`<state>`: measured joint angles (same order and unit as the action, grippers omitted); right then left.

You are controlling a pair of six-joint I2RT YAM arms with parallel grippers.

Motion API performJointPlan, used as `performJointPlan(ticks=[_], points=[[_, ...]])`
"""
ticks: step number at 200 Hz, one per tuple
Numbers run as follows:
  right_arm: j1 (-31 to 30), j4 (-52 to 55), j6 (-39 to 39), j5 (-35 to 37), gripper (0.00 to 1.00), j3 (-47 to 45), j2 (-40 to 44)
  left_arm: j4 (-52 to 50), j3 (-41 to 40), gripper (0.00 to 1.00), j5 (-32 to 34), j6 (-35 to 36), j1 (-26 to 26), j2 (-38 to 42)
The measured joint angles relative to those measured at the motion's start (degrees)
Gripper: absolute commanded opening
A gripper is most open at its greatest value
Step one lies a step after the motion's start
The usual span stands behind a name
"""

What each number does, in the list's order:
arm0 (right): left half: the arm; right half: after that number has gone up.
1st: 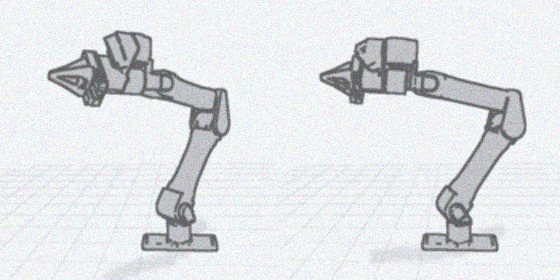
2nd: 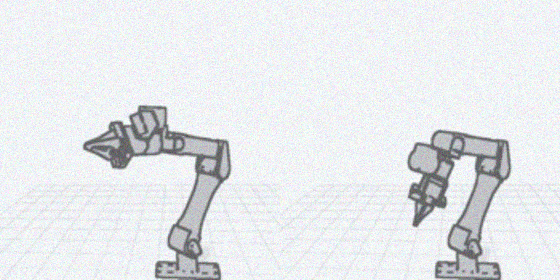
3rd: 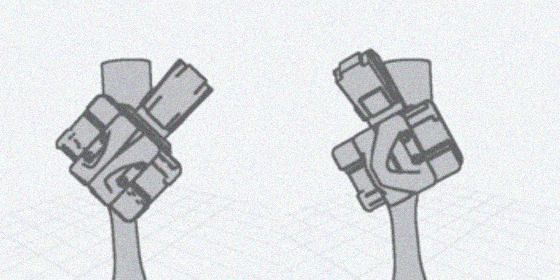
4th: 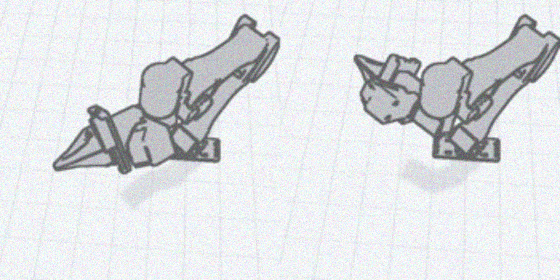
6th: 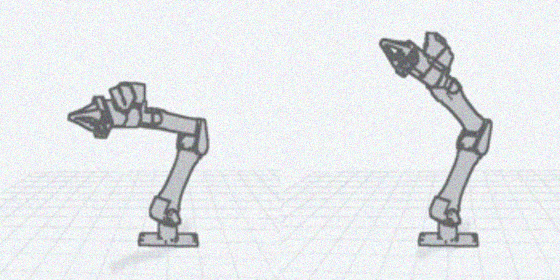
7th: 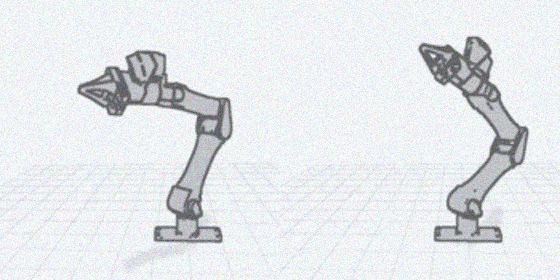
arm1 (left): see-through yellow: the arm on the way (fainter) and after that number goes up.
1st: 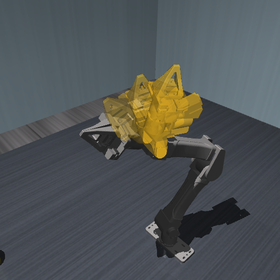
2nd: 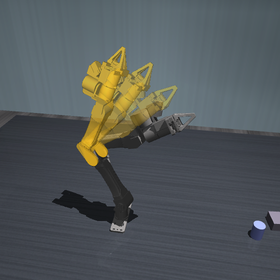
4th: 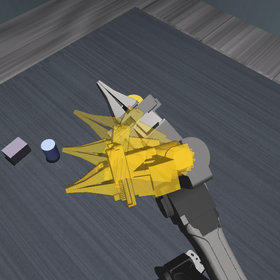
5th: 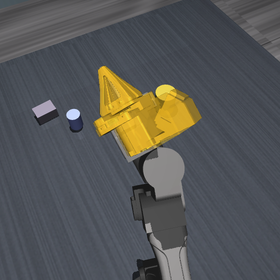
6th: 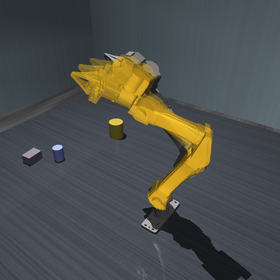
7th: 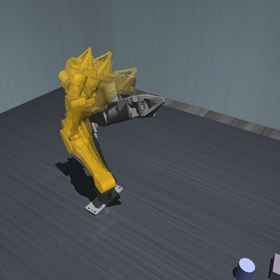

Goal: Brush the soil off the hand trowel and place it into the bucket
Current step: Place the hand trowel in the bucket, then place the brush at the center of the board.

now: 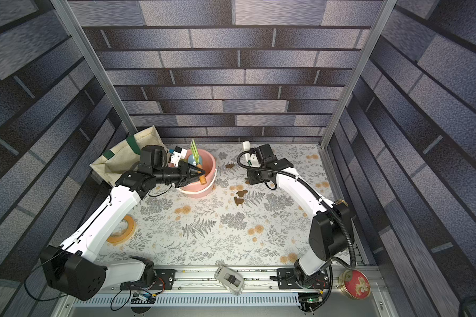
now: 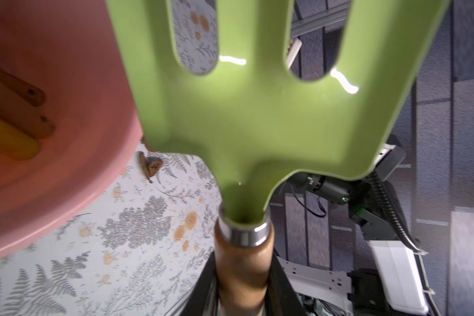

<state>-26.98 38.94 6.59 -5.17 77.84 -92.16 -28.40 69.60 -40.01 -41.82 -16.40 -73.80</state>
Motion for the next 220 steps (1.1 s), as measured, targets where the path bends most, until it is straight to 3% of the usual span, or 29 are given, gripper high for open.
performJointPlan(ticks=[44, 97, 195, 220], points=[[-0.66, 4.85, 3.37, 1.51, 0.03, -4.57, -1.07, 0.37, -1.07, 0.18, 18.05, 8.57, -0.11, -5.35], [-0.72, 7.23, 8.52, 0.87, 0.04, -6.73, -3.28, 8.17, 0.46, 0.19, 28.15, 13.22, -0.74, -9.97], [-1.92, 7.39, 11.87, 0.81, 0.05, -8.57, -7.19, 13.25, 0.72, 0.18, 28.33, 12.46, 5.11, -11.76], [-1.95, 7.48, 12.31, 0.46, 0.12, -8.59, -7.21, 13.99, 0.72, 0.20, 28.94, 12.55, 5.20, -12.13]])
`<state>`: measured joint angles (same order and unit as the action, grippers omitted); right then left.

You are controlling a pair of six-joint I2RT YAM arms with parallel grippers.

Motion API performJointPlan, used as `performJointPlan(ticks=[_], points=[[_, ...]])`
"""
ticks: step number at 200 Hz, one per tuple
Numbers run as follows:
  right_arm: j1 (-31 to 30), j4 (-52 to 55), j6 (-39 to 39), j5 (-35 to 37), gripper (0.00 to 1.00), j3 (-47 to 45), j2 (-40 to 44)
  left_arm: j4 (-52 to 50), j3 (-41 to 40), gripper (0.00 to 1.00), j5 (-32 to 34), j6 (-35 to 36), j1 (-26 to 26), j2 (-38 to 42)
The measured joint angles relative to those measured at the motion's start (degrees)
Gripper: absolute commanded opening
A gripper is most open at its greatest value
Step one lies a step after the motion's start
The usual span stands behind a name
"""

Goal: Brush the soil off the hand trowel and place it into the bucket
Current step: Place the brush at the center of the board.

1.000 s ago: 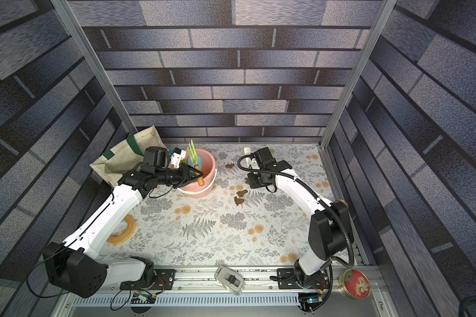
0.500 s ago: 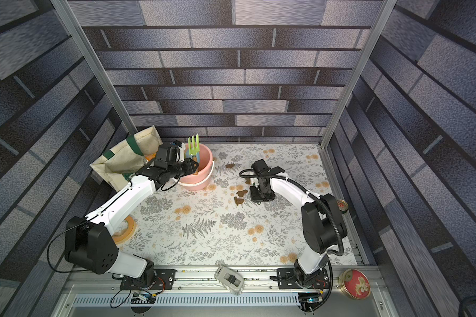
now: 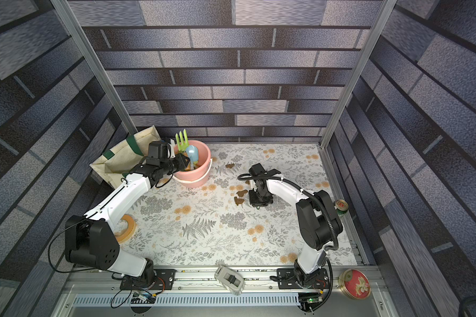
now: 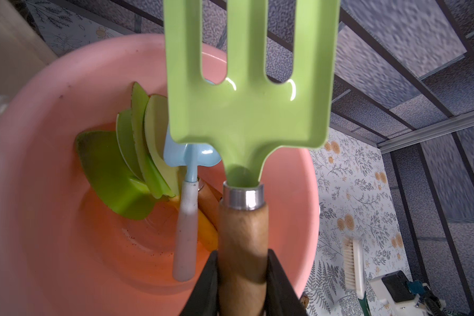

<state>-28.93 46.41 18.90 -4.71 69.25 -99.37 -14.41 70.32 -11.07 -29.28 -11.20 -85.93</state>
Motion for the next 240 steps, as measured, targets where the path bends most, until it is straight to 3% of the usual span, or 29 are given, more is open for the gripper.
performJointPlan(ticks=[19, 55, 95, 126, 159, 198, 240], points=[[0.00, 0.35, 0.42, -0.48, 0.17, 0.00, 0.00, 2.58, 0.00, 0.20, 1.99, 0.94, -0.57, -2.25], [-0.37, 0.52, 1.11, -0.63, 0.18, 0.00, 0.02, 9.11, -0.44, 0.21, 7.50, 4.00, -2.80, -7.72], [-0.48, 0.46, 1.77, -0.70, 0.24, -0.42, 0.13, 10.73, 2.10, 0.34, 9.62, 5.07, -2.64, -10.62], [-0.59, 0.22, 2.40, -0.68, 0.36, -0.85, 0.28, 11.37, 2.27, 0.59, 10.32, 5.46, -3.32, -11.69], [-0.59, -0.04, 2.93, -0.66, 0.40, -0.85, 1.95, 10.51, 1.88, 0.64, 12.04, 5.55, -4.98, -11.45], [-0.59, -0.48, 3.43, 1.22, 0.42, -0.85, 6.16, 9.22, -1.77, 0.71, 12.90, 5.55, -5.64, -5.90], [-0.59, -1.66, 4.35, 9.11, 0.51, -0.26, 12.37, 9.07, -5.86, 0.78, 14.32, 7.80, -5.53, 9.68]])
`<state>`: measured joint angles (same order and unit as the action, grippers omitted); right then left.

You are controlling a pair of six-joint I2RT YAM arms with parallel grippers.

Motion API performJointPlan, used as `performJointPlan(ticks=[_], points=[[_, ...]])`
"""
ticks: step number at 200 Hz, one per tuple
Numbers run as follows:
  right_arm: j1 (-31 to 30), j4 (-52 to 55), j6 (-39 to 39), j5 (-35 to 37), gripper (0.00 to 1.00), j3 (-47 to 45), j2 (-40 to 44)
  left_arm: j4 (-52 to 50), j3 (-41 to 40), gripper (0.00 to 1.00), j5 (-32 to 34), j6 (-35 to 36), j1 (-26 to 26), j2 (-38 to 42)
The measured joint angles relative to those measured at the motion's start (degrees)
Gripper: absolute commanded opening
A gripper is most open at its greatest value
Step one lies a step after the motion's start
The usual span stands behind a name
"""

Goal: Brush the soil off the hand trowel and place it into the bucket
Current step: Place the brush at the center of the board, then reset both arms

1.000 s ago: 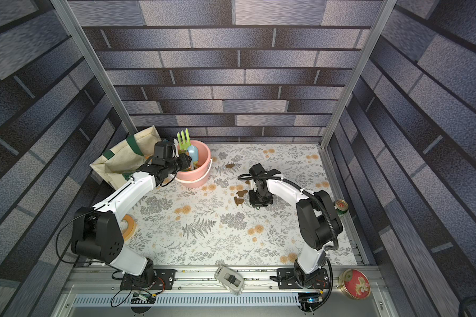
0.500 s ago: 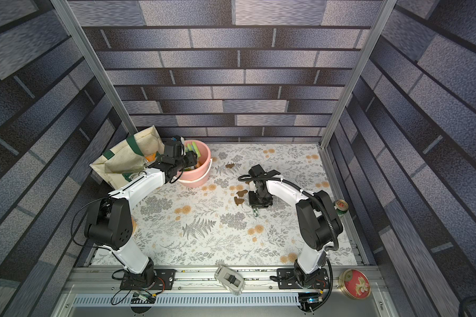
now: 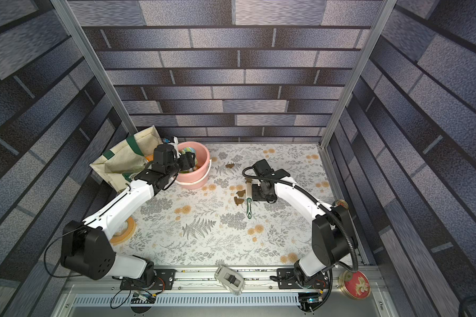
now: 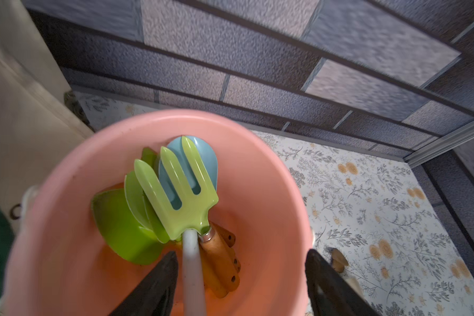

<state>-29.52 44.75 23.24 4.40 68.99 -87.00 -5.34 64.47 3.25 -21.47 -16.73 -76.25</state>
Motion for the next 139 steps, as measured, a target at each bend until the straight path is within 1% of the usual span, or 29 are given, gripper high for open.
performJointPlan(ticks=[6, 27, 42, 57, 61, 65, 77, 88, 93, 106, 113, 126, 139], points=[[0.00, -0.44, 0.04, 1.51, 0.52, 0.31, 0.94, 0.04, -0.55, 0.80, 0.31, 0.35, 0.11, 2.45], [0.00, -2.25, -0.28, 7.48, 0.61, 1.40, 4.11, -0.24, -3.13, 0.84, 2.03, 1.95, 1.49, 11.13], [0.00, -3.76, -0.70, 12.76, 0.66, 1.84, 6.45, -1.03, -5.49, 0.86, 4.39, 3.21, 3.43, 16.55], [0.04, -5.16, -1.81, 18.64, 0.71, 1.84, 8.68, -2.05, -8.52, 0.95, 7.13, 4.13, 5.92, 20.63], [0.09, -5.55, -2.23, 20.22, 0.73, 1.81, 9.22, -2.54, -9.53, 1.00, 7.98, 4.37, 6.67, 21.46], [0.22, -6.12, -2.75, 21.88, 0.75, 1.68, 9.81, -2.80, -10.54, 1.00, 8.92, 4.37, 7.52, 22.25], [0.90, -8.28, -3.80, 26.53, 0.76, 0.63, 11.67, -3.41, -13.46, 1.00, 11.52, 4.83, 9.90, 23.54], [1.46, -10.05, -4.90, 30.08, 0.82, -0.87, 13.40, -3.45, -16.52, 1.00, 14.34, 5.03, 11.82, 23.93], [1.86, -10.91, -5.55, 31.65, 0.83, -1.75, 14.19, -3.04, -18.10, 1.00, 15.56, 5.07, 12.63, 23.98], [3.37, -13.27, -6.91, 35.93, 0.93, -4.42, 16.02, -0.37, -22.99, 1.00, 17.94, 5.44, 14.47, 24.24], [4.28, -14.86, -7.63, 38.10, 0.97, -6.16, 16.79, 2.27, -26.40, 1.00, 18.47, 5.66, 15.52, 24.48], [6.12, -17.11, -8.70, 41.44, 0.97, -9.55, 17.68, 7.37, -32.68, 1.00, 19.12, 5.92, 17.31, 24.28], [8.20, -18.45, -9.03, 42.77, 0.98, -11.89, 17.55, 12.41, -38.42, 1.00, 19.82, 6.19, 18.49, 23.08]])
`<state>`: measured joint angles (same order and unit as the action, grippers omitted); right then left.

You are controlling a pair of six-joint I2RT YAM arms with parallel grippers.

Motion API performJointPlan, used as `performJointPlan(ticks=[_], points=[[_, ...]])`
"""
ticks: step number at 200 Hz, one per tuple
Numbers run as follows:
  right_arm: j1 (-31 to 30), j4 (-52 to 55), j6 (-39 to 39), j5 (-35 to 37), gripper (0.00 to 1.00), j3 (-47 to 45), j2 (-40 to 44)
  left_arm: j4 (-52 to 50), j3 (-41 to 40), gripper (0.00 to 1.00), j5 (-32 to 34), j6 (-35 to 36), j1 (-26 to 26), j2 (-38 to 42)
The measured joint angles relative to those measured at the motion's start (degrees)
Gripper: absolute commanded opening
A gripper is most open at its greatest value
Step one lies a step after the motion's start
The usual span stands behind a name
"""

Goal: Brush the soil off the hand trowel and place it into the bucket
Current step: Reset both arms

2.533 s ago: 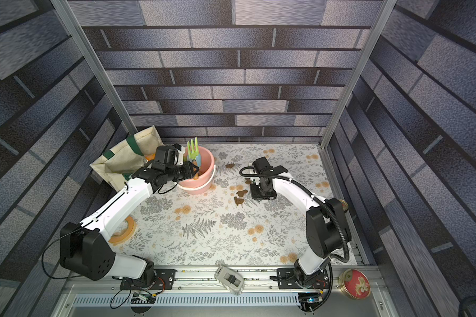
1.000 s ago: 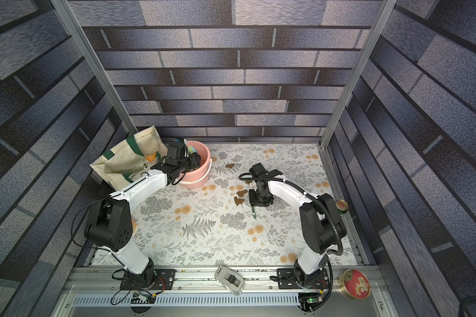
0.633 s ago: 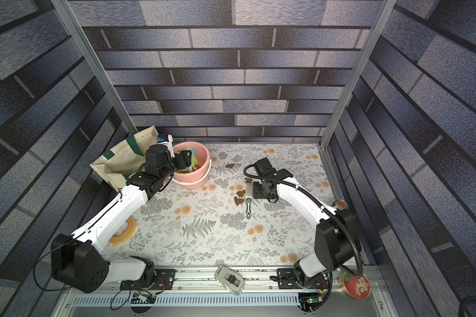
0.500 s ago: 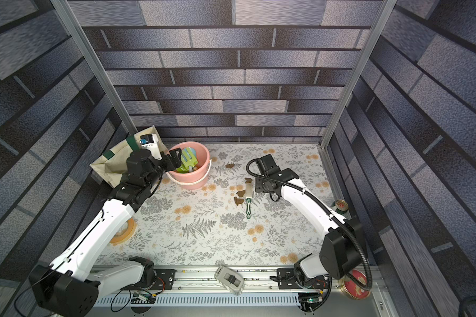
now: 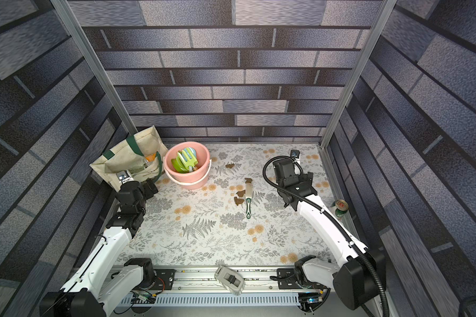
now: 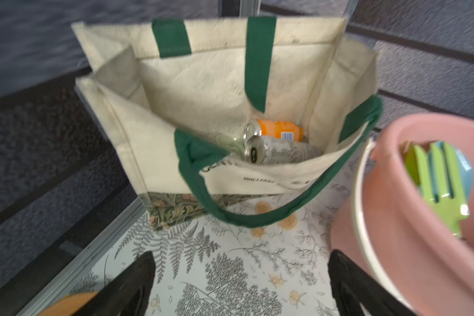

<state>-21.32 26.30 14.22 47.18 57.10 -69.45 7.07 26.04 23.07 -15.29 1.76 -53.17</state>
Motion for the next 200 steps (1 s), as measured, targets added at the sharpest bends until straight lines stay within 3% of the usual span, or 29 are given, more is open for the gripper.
performJointPlan(ticks=[30, 99, 148, 200], points=[[4.52, -0.98, 0.39, 0.85, 0.99, -1.07, -3.21, 10.86, -5.99, 1.00, 0.79, 0.33, 0.22, -7.04], [10.95, -14.12, -0.07, -3.69, 1.00, -11.65, -5.86, 31.67, -6.51, 1.00, -0.52, 3.30, 0.48, -23.56], [13.11, -22.36, -2.60, -8.00, 1.00, -14.53, -8.66, 36.09, -4.55, 1.00, -4.94, 5.60, 0.81, -31.01], [13.11, -41.35, -7.30, -10.49, 1.00, -21.40, -12.26, 39.60, -3.56, 1.00, -9.51, 8.55, 0.48, -35.30]])
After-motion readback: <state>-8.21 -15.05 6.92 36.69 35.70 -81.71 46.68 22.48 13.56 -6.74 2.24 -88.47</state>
